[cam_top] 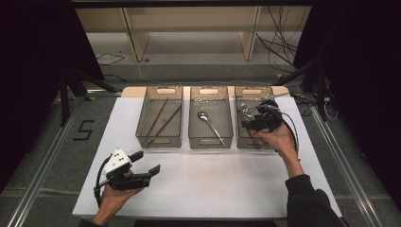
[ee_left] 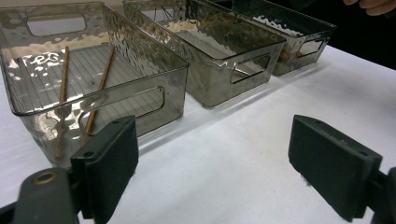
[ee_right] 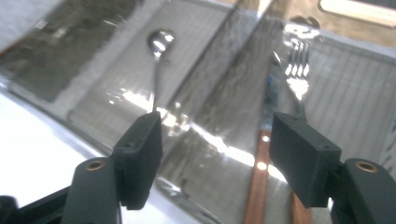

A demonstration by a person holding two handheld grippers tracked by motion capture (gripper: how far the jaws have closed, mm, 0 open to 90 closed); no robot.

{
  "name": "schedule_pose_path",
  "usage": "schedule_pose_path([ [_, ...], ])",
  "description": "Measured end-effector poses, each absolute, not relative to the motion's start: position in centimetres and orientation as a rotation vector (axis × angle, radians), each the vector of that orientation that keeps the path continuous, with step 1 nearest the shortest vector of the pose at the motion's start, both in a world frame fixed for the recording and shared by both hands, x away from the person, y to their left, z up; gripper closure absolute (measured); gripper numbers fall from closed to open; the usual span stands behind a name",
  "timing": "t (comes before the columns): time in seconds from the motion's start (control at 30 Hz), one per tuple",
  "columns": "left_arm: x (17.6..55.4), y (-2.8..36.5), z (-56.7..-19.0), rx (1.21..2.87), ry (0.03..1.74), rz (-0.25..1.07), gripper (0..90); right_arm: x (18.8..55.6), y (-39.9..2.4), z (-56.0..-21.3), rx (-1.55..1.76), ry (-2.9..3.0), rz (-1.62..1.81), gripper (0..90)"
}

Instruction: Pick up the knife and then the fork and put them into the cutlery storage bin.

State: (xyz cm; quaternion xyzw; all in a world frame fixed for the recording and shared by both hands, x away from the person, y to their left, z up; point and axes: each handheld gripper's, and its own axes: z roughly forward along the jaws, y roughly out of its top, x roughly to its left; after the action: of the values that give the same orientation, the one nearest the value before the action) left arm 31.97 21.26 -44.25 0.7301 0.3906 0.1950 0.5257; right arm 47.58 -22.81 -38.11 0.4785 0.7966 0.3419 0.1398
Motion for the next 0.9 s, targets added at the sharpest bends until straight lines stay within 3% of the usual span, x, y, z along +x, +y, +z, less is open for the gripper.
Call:
schedule_pose_path([
  [0.9,31.9,21.2,-44.2,1.750,0.921,0.449,15.7,40.2,-21.7,-38.3,1.175,2.254,1.271,25.4],
])
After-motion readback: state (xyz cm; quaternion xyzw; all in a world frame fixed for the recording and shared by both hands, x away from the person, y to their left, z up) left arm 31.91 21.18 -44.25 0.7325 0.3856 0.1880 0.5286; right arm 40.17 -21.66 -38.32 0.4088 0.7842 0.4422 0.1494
